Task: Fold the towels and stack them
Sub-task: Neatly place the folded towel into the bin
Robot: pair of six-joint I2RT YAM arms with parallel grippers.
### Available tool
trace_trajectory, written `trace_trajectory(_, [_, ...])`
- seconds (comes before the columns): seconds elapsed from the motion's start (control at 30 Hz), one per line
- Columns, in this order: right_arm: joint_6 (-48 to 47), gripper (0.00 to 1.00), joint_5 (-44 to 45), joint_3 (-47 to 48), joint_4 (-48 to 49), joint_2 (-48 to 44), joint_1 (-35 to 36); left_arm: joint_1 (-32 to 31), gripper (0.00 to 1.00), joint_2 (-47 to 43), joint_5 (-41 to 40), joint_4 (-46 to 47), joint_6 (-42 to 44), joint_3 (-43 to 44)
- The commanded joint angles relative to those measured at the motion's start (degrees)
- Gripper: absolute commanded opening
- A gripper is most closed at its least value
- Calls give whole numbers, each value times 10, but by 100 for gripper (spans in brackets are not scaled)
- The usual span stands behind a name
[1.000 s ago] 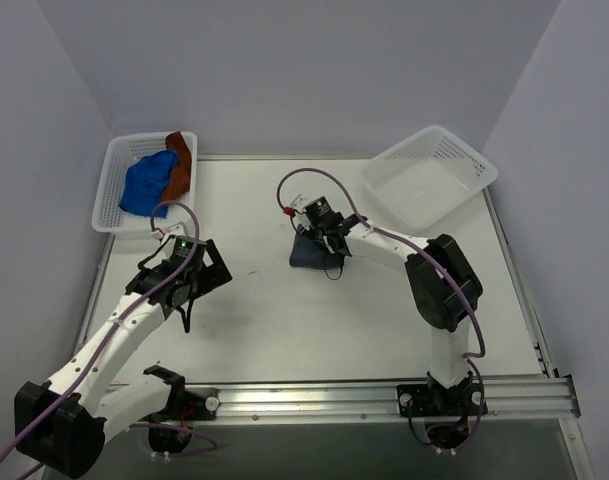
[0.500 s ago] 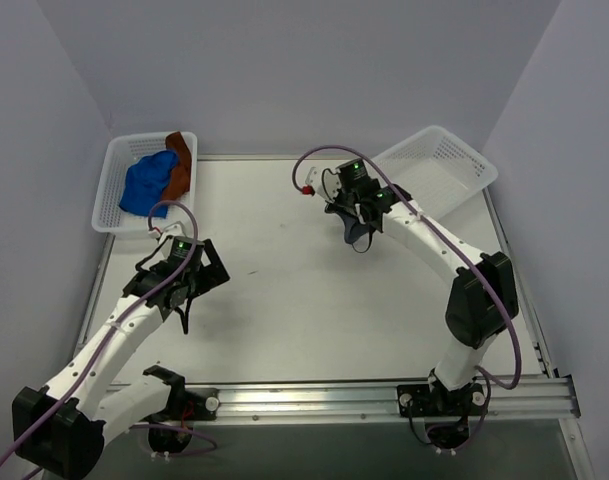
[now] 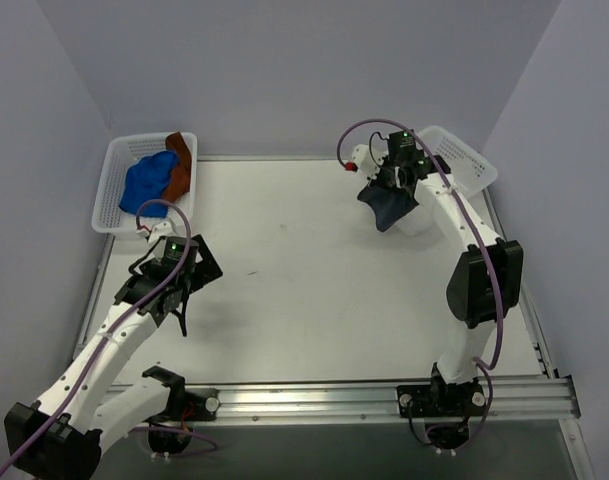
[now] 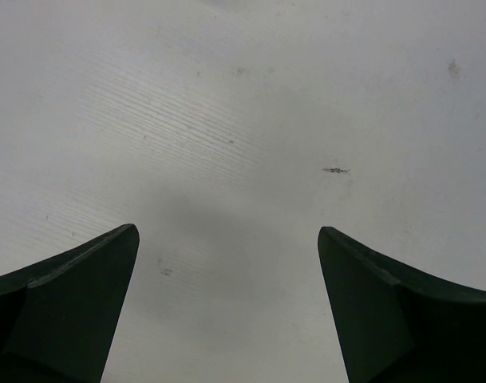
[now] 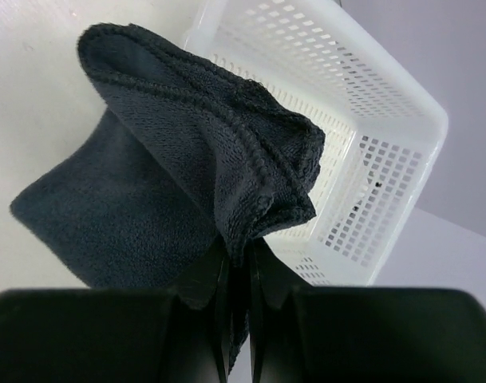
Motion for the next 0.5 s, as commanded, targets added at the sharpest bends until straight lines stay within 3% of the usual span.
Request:
trace_trajectory(0.0, [-15, 0, -23, 28, -22, 24, -24, 3, 94, 4, -25, 3, 11, 40])
trace_trajectory(0.47, [-35, 0, -67, 91, -4, 138, -85, 3, 94, 58, 3, 80, 42, 46])
